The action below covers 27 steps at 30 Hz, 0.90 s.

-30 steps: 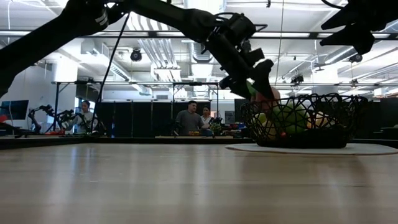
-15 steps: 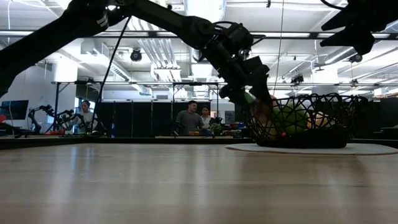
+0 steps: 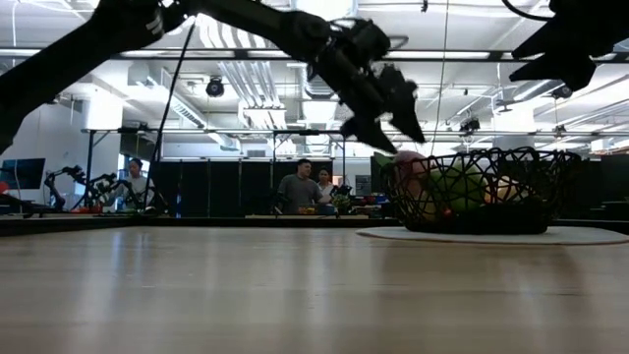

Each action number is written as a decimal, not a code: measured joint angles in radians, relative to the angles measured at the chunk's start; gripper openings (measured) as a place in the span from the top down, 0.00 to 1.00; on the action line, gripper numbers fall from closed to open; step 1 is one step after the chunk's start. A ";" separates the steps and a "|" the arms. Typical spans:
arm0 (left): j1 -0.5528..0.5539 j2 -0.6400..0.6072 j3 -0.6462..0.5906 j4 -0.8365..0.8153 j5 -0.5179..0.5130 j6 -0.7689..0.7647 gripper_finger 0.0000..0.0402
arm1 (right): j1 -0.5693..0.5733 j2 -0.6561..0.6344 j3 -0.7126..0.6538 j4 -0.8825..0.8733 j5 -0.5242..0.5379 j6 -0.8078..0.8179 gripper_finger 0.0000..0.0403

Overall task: Build produce basket
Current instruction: Return to Home Position

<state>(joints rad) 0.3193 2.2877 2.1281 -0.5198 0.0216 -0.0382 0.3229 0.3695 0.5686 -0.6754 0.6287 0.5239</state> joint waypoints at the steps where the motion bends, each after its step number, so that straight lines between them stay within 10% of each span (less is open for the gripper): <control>1: -0.002 -0.015 0.000 0.000 0.004 0.006 0.04 | 0.000 0.000 0.000 -0.010 0.000 0.000 0.44; 14: -0.035 -0.288 -0.078 -0.260 -0.090 0.153 0.04 | 0.000 -0.001 -0.001 -0.204 -0.057 0.173 0.44; 21: -0.039 -0.628 -0.623 0.043 -0.136 0.073 0.04 | 0.000 0.012 -0.072 -0.108 -0.175 0.193 0.45; 27: -0.060 -0.945 -1.100 0.387 -0.135 -0.031 0.04 | 0.000 0.039 -0.256 0.483 -0.409 -0.077 0.59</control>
<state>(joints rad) 0.2592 1.3427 1.0278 -0.1327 -0.1137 -0.0695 0.3225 0.4086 0.3122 -0.1921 0.2196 0.4471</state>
